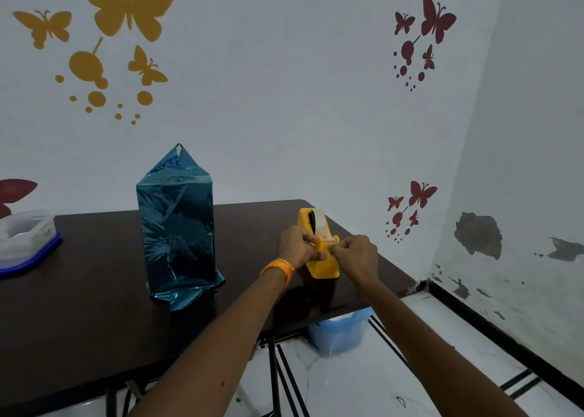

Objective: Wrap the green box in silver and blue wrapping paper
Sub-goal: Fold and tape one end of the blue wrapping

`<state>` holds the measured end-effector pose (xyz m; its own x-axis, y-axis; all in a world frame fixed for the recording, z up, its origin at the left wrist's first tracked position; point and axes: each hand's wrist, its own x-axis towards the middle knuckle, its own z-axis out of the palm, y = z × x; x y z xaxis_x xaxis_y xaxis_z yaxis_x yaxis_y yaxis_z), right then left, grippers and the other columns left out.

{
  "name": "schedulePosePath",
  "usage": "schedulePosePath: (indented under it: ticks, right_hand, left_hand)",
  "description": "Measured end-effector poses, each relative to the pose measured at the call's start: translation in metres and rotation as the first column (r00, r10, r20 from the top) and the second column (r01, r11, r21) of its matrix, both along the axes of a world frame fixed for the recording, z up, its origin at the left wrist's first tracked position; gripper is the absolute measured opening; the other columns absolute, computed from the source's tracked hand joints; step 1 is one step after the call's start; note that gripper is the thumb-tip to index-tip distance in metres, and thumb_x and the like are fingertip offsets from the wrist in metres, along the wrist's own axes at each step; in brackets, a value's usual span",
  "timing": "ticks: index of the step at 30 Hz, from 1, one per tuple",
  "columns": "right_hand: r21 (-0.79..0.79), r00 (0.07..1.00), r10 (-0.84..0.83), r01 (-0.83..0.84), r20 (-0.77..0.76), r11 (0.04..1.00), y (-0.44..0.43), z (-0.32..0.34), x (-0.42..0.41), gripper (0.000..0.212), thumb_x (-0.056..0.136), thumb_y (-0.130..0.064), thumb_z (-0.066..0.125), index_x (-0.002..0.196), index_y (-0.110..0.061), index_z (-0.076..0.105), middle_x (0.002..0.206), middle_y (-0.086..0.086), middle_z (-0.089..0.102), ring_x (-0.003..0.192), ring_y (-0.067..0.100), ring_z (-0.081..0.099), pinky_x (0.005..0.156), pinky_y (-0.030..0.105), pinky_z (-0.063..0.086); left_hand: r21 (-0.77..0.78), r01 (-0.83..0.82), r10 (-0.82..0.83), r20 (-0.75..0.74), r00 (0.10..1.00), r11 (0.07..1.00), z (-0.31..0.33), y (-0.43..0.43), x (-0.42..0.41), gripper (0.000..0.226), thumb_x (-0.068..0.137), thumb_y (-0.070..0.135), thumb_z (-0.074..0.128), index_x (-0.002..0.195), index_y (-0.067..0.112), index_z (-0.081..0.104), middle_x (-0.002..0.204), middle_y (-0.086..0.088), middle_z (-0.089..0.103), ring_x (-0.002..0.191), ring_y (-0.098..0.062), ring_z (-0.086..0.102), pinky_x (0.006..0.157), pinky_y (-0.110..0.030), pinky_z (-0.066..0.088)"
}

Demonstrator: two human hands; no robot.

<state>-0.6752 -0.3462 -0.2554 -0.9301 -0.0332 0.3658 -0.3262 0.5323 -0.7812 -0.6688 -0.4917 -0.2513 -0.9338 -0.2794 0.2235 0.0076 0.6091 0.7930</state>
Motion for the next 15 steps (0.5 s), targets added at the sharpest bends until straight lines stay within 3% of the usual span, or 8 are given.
schedulePosePath:
  ticks: [3,5,8,11,13,15]
  right_hand:
    - [0.127,0.996,-0.004,-0.007,0.087,0.992,0.005,-0.006,0.002,0.037,0.080,-0.009,0.070,0.051,-0.014,0.048,0.048,0.000,0.043,0.043,0.009,0.039,0.045,0.020,0.032]
    - [0.112,0.991,0.026,-0.041,0.133,0.993,0.013,-0.022,0.010,0.038,0.083,-0.010,0.072,0.051,-0.013,0.052,0.045,-0.004,0.045,0.040,0.005,0.041,0.043,0.018,0.034]
    - [0.022,0.997,0.080,-0.079,-0.023,0.997,0.018,-0.020,0.021,0.027,0.087,-0.019,0.074,0.062,-0.012,0.069,0.054,-0.004,0.058,0.051,0.005,0.050,0.053,0.021,0.040]
    - [-0.060,0.965,0.236,-0.244,-0.113,0.968,0.003,0.012,0.026,0.020,0.088,-0.022,0.074,0.070,-0.014,0.073,0.060,0.005,0.061,0.058,0.009,0.051,0.057,0.026,0.038]
    - [-0.083,0.933,0.332,-0.346,-0.141,0.935,-0.015,0.031,0.030,0.015,0.089,-0.019,0.073,0.075,-0.014,0.073,0.062,0.002,0.061,0.057,0.003,0.051,0.056,0.021,0.037]
    - [-0.126,0.899,0.403,-0.426,-0.172,0.896,-0.035,0.046,0.037,0.012,0.091,-0.015,0.071,0.078,-0.014,0.072,0.064,-0.003,0.061,0.056,-0.001,0.051,0.057,0.016,0.038]
  left_hand:
    - [-0.017,0.008,-0.008,0.001,1.000,1.000,0.002,0.002,0.006,0.050,0.062,0.020,0.093,0.106,0.008,0.073,0.104,-0.009,0.073,0.097,-0.023,0.068,0.089,-0.040,0.057]
    - [-0.024,0.021,-0.020,0.015,1.000,0.999,-0.001,0.001,0.006,0.048,0.063,0.015,0.092,0.106,0.007,0.073,0.105,-0.010,0.072,0.098,-0.024,0.068,0.088,-0.041,0.057]
    - [-0.045,-0.007,0.007,0.009,1.000,0.999,-0.002,-0.002,0.009,0.028,0.074,0.003,0.078,0.100,0.010,0.072,0.104,-0.011,0.071,0.100,-0.027,0.067,0.087,-0.042,0.057]
    - [0.172,-0.026,0.036,-0.053,0.998,0.985,0.019,-0.017,0.027,0.017,0.089,0.004,0.057,0.100,0.004,0.071,0.094,-0.014,0.071,0.085,-0.026,0.069,0.080,-0.041,0.060]
    - [0.351,0.062,-0.045,-0.057,0.997,0.935,0.048,-0.027,0.050,0.022,0.096,0.013,0.054,0.102,-0.001,0.070,0.090,-0.015,0.070,0.081,-0.022,0.068,0.072,-0.032,0.059]
    - [0.349,0.120,-0.101,-0.071,0.992,0.929,0.079,-0.040,0.070,0.034,0.097,0.031,0.057,0.097,0.002,0.073,0.089,-0.013,0.074,0.083,-0.019,0.070,0.072,-0.029,0.059]
